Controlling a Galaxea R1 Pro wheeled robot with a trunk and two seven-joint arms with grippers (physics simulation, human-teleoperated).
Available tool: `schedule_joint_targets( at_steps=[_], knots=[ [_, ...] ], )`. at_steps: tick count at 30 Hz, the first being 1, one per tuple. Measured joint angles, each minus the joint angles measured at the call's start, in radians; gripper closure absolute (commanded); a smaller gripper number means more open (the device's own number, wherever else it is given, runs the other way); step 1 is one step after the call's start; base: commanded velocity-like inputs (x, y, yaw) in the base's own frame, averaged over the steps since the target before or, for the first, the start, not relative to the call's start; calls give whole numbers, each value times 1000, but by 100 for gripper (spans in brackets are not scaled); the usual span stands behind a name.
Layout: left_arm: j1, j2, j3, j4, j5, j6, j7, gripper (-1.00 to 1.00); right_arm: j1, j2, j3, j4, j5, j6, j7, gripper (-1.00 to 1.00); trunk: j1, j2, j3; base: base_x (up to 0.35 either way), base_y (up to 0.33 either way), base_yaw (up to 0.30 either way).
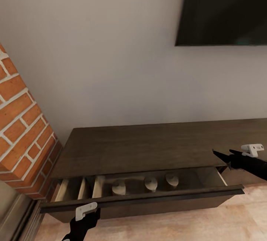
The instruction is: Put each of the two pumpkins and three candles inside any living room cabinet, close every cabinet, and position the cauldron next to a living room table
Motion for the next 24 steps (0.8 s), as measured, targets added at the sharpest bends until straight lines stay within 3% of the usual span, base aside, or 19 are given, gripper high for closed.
schedule_joint_targets(
  at_steps=[8, 24],
  knots=[
    [0, 0, 1, 2, -1, 0, 0, -100, 1, 0, 0, 0, 0, 0, 0, -100, 0, 0, 0, 304, 0, 0],
    [0, 0, 0, 0, 1, -29, -1, -100, 2, 2, 0, 1, 0, 0, 0, -100, 0, 0, 0, 103, 0, 0]
  ],
)
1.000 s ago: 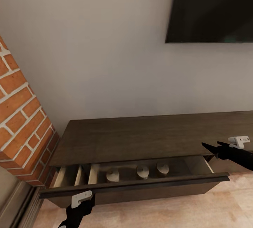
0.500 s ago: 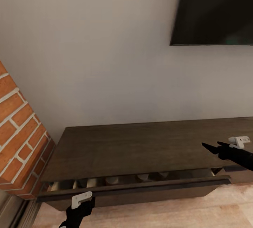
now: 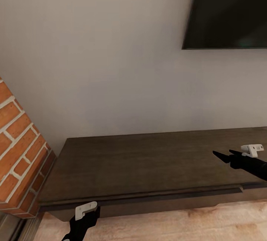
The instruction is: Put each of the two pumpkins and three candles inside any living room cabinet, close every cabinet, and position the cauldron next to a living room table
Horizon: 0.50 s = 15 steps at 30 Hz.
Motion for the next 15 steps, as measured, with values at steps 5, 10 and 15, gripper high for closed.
schedule_joint_targets(
  at_steps=[5, 10, 15],
  knots=[
    [0, 0, 0, 0, 2, 0, 0, -100, 0, 0, 0, 0, 0, 0, 0, -100, 0, 0, 0, 7, 0, 0],
    [0, 0, 0, 0, -1, -2, 0, -100, 0, -1, 0, -1, 0, 0, 0, -100, 0, 0, 0, 46, 0, 0],
    [0, 0, 0, 0, -1, -4, 0, -100, 0, -1, 0, 0, 0, 0, 0, -100, 0, 0, 0, 9, 0, 0]
  ],
)
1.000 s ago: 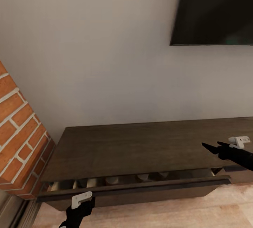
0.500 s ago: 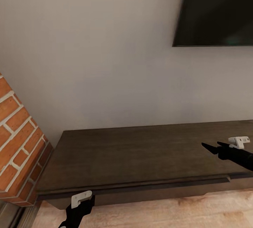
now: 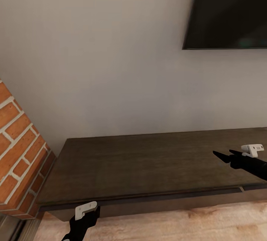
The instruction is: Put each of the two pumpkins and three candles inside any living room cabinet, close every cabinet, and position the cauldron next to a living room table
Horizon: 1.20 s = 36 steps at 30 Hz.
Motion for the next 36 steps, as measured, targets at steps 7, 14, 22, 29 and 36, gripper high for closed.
schedule_joint_targets(
  at_steps=[7, 14, 22, 29, 36],
  knots=[
    [0, 1, -2, 4, 0, -3, 1, -100, 0, 0, 0, 0, 0, 0, -1, -100, 0, 0, 0, 55, 0, 0],
    [0, 0, -1, 6, -2, -4, 0, -100, 0, 0, 0, 0, 0, 0, 0, -100, 0, 0, 0, 9, 0, 0],
    [0, 0, -1, -3, -2, -5, 0, -100, 0, 0, 0, 1, 0, 0, 0, -100, 0, 0, 0, -60, 0, 0],
    [3, -1, -2, -25, 3, 0, -8, -100, 0, 11, 8, 0, 0, -12, -3, -100, 1, 0, 0, -304, 0, 0],
    [63, -2, -4, -140, 9, 38, -21, -100, 4, 25, 17, 0, 1, -39, -1, -100, 0, 0, 0, -334, 0, 0]
  ],
)
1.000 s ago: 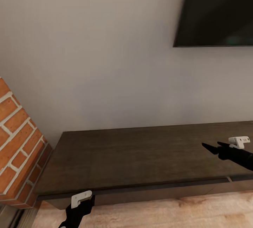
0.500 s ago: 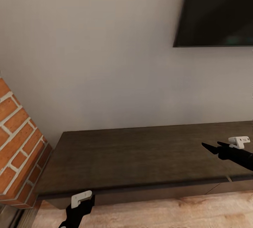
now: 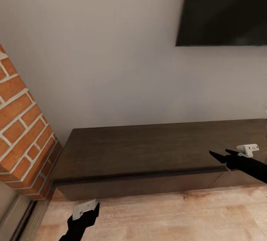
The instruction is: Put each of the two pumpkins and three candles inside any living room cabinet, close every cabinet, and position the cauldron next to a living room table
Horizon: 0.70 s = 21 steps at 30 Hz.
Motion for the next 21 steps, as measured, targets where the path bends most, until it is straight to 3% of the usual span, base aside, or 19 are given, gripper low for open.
schedule_joint_targets(
  at_steps=[4, 8, 9, 12, 14, 15, 16, 18, 21],
  knots=[
    [11, 1, 0, -26, 1, 22, -3, -100, -1, 1, 1, 0, 0, -1, 0, -100, 0, 0, 0, -176, 0, 0],
    [22, -5, 0, -65, 6, 127, -4, -100, -1, 2, 2, 0, 0, -4, 0, -100, -1, 0, 0, -43, 0, 47],
    [30, -6, 0, -76, 21, 166, -5, -100, 0, 4, 2, 0, 0, -5, 0, -100, -1, 0, 0, -15, 0, 150],
    [82, -4, 1, -139, 110, 221, -3, -100, 2, 24, 3, 0, 0, -8, -1, -100, -1, 0, 3, -7, 0, 189],
    [120, 1, 9, -180, 186, 235, 3, -100, 1, 44, 4, 0, 0, -18, -1, -100, -1, 0, 5, -2, 0, 154],
    [137, 6, 22, -194, 241, 242, 8, -100, 4, 55, 9, 0, 0, -23, -1, -100, -1, 0, 6, -1, 0, 123],
    [139, 7, 28, -194, 249, 242, 9, -100, 4, 57, 15, 0, 0, -24, -1, -100, -1, 0, 7, 0, 0, 110],
    [149, 10, 60, -178, 265, 228, 9, -100, 10, 67, 80, 0, 0, -25, -1, -100, -1, 0, 10, 0, 0, 122],
    [162, 11, 65, -174, 269, 184, 5, -100, 12, 91, 98, 0, 1, -45, -3, -100, -1, 0, 15, -14, 0, 130]
  ],
)
